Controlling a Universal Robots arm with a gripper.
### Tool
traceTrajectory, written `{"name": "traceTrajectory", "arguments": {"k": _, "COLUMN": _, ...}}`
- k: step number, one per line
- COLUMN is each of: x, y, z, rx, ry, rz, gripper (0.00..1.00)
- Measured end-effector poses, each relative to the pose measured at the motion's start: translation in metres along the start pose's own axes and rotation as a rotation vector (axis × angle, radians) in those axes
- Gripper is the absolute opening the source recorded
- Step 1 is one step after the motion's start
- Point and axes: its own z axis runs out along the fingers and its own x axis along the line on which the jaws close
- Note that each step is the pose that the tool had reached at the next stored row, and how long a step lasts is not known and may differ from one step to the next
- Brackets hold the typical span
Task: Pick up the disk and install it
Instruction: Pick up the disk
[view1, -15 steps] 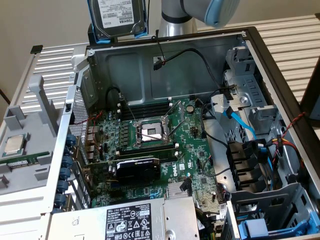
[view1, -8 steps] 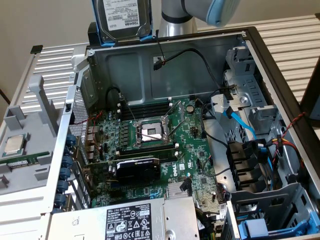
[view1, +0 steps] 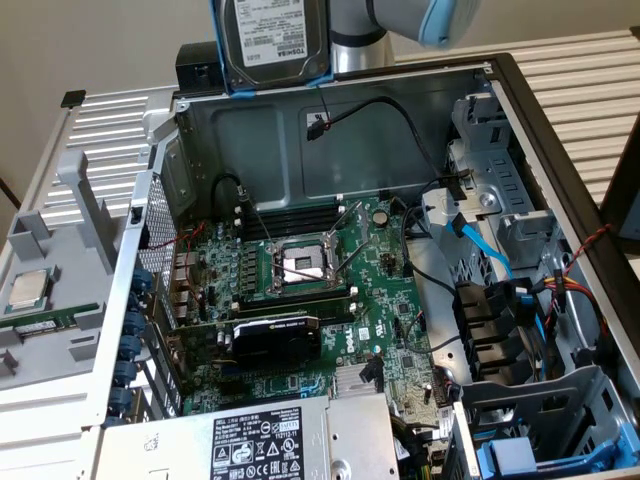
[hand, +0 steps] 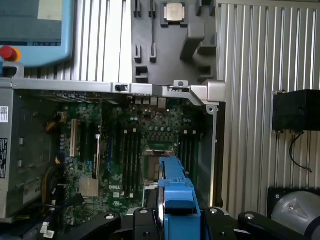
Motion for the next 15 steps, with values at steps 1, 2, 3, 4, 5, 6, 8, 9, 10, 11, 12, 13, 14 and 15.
{"name": "traceTrajectory", "arguments": {"k": 1, "x": 0.001, "y": -0.0034, "z": -0.0001, "rx": 0.0000, "ry": 0.0000, "rz": 0.000, "gripper": 0.37}}
{"name": "traceTrajectory", "arguments": {"k": 2, "x": 0.003, "y": -0.0067, "z": -0.0002, "rx": -0.0001, "ry": 0.0000, "rz": 0.000, "gripper": 0.37}}
{"name": "traceTrajectory", "arguments": {"k": 3, "x": 0.005, "y": -0.0092, "z": -0.0002, "rx": 0.0001, "ry": -0.0002, "rz": 0.000, "gripper": 0.37}}
{"name": "traceTrajectory", "arguments": {"k": 4, "x": 0.006, "y": -0.0113, "z": -0.0003, "rx": -0.0001, "ry": -0.0001, "rz": 0.000, "gripper": 0.37}}
{"name": "traceTrajectory", "arguments": {"k": 5, "x": 0.008, "y": -0.0132, "z": -0.0004, "rx": 0.0000, "ry": -0.0001, "rz": 0.000, "gripper": 0.37}}
{"name": "traceTrajectory", "arguments": {"k": 6, "x": 0.010, "y": -0.0152, "z": -0.0005, "rx": 0.0000, "ry": -0.0001, "rz": 0.000, "gripper": 0.37}}
{"name": "traceTrajectory", "arguments": {"k": 8, "x": 0.014, "y": -0.0187, "z": -0.0006, "rx": -0.0001, "ry": -0.0001, "rz": 0.000, "gripper": 0.37}}
{"name": "traceTrajectory", "arguments": {"k": 9, "x": 0.016, "y": -0.0206, "z": -0.0007, "rx": -0.0001, "ry": -0.0001, "rz": 0.000, "gripper": 0.37}}
{"name": "traceTrajectory", "arguments": {"k": 10, "x": 0.018, "y": -0.0224, "z": -0.0008, "rx": 0.0000, "ry": -0.0001, "rz": 0.000, "gripper": 0.37}}
{"name": "traceTrajectory", "arguments": {"k": 11, "x": 0.020, "y": -0.0242, "z": -0.0009, "rx": -0.0001, "ry": -0.0001, "rz": 0.000, "gripper": 0.37}}
{"name": "traceTrajectory", "arguments": {"k": 12, "x": 0.022, "y": -0.0259, "z": -0.0010, "rx": -0.0001, "ry": -0.0001, "rz": 0.000, "gripper": 0.37}}
{"name": "traceTrajectory", "arguments": {"k": 13, "x": 0.024, "y": -0.0275, "z": -0.0010, "rx": -0.0001, "ry": 0.0000, "rz": 0.000, "gripper": 0.37}}
{"name": "traceTrajectory", "arguments": {"k": 14, "x": 0.026, "y": -0.0295, "z": -0.0011, "rx": 0.0000, "ry": -0.0001, "rz": 0.000, "gripper": 0.37}}
{"name": "traceTrajectory", "arguments": {"k": 15, "x": 0.028, "y": -0.0312, "z": -0.0012, "rx": -0.0001, "ry": -0.0001, "rz": 0.000, "gripper": 0.37}}
